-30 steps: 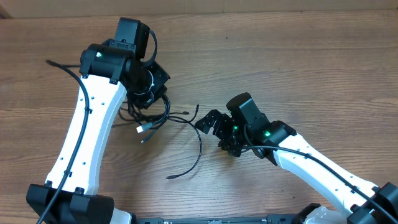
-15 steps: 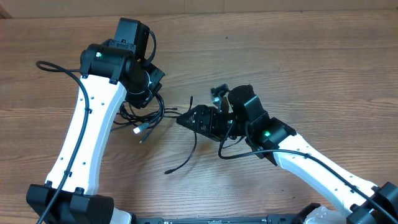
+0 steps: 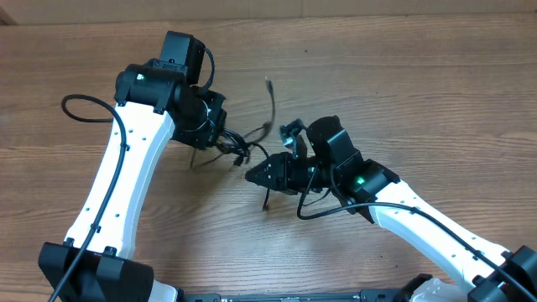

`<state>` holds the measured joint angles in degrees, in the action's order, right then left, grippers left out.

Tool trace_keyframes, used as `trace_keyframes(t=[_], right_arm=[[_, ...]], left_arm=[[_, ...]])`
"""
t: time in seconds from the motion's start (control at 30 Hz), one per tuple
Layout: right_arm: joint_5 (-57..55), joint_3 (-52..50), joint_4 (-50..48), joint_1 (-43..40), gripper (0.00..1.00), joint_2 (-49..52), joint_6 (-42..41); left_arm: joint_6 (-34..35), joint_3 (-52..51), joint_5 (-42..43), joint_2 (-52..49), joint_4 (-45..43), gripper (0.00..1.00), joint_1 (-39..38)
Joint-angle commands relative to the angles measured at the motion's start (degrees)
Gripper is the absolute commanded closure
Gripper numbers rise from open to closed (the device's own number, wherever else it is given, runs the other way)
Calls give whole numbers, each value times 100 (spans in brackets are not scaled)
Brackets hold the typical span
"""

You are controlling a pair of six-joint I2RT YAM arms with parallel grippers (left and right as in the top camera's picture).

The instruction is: Untangle cables

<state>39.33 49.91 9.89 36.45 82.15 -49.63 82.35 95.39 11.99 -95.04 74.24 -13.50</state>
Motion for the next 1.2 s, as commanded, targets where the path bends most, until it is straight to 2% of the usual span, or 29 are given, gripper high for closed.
trace_keyframes(t=[0.0, 0.1, 0.13, 0.17, 0.23, 0.27, 0.3, 0.37, 0.43, 0.47, 0.57, 0.63, 0.7, 0.87, 0.97, 1.17], right_arm=[[-640, 31, 328, 24, 70, 7, 39], [-1410, 31, 1169, 24, 83, 7, 17], [-1543, 31, 1340, 24, 84, 7, 17], [-1829, 31, 1727, 24, 80, 7, 17], [-2050, 31, 2048, 24, 59, 7, 20], [-2129, 31, 2146, 24, 44, 7, 20], [-2173, 31, 2192, 24, 34, 7, 20], [-2201, 31, 2194, 24, 18, 7, 20], [-2312, 31, 2194, 24, 10, 7, 20], [-2361, 31, 2194, 24, 7, 7, 20], [-2391, 31, 2194, 24, 3, 7, 20], [-2391, 31, 2201, 24, 1, 7, 20], [-2389, 31, 2240, 24, 0, 7, 20], [-2389, 31, 2409, 24, 0, 7, 20], [-2406, 31, 2404, 24, 0, 7, 20], [-2433, 31, 2406, 24, 0, 7, 20]], left_arm=[[-111, -15, 527, 66, -63, 88, 2], [-87, -15, 597, 66, -79, 90, 4], [-90, -15, 592, 66, -83, 90, 4], [-94, -15, 562, 66, -79, 90, 4], [-184, -15, 509, 66, -74, 88, 2], [-332, -15, 435, 66, -70, 83, -4], [-472, -15, 376, 66, -50, 73, -20], [-776, -15, 94, 66, 39, 59, -74], [-1281, -15, -422, 66, 122, 57, -160], [-1419, -15, -691, 66, 212, 50, -232], [-1049, -173, -973, 59, 297, 33, -455], [-98, -695, -1005, 55, 111, 33, -529], [439, -1207, -1010, 55, -212, 32, -525], [511, -2424, -793, 55, -1829, 29, -409], [511, -2859, -796, 31, -2651, 32, -413], [516, -3088, -789, -365, -2973, 32, -422]])
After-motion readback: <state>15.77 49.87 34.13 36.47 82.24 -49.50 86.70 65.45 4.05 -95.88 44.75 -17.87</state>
